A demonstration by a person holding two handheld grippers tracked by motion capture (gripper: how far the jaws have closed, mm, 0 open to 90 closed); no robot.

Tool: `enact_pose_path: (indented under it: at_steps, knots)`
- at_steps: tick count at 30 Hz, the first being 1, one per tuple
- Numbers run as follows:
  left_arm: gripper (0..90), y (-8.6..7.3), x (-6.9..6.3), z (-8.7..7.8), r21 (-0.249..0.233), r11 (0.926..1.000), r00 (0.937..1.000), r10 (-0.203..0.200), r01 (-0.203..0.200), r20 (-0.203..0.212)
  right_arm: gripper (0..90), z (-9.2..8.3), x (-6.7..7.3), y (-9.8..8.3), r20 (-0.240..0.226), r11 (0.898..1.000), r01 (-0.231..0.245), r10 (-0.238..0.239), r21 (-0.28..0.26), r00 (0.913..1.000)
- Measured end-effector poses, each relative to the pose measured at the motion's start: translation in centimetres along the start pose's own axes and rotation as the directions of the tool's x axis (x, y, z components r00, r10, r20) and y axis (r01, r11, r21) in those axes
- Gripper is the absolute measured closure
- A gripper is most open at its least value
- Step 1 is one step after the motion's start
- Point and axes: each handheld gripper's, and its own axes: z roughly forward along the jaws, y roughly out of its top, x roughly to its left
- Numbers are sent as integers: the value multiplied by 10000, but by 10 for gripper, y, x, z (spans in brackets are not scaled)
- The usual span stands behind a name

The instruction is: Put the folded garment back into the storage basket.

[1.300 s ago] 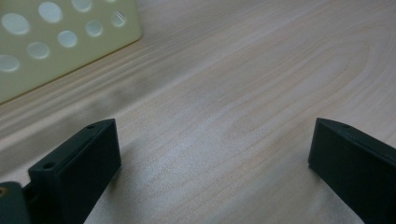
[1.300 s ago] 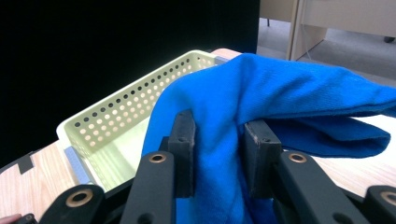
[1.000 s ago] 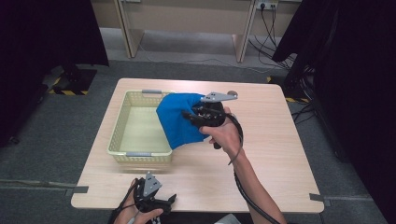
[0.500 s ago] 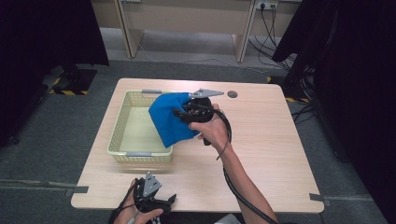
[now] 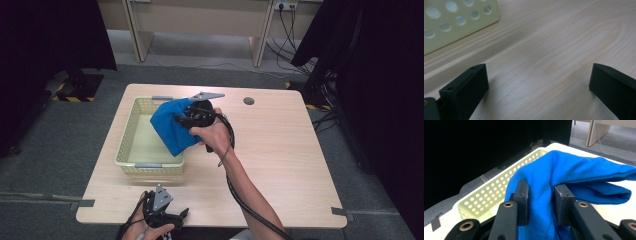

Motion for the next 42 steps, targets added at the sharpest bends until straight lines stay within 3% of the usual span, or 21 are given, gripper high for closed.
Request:
enact_pose_path:
  at_steps: [18,33,42]
  knots:
    - [12,0,0,0,38,10000,10000,-5,5,3,688,36,-1,0,157,9979,-618,615,196,9980]
    - [13,0,0,0,36,10000,10000,24,-24,35,687,72,18,0,121,9963,-714,709,474,9974]
    - [13,0,0,0,3,10000,10000,44,-44,23,686,85,19,-8,209,9941,-836,823,686,9964]
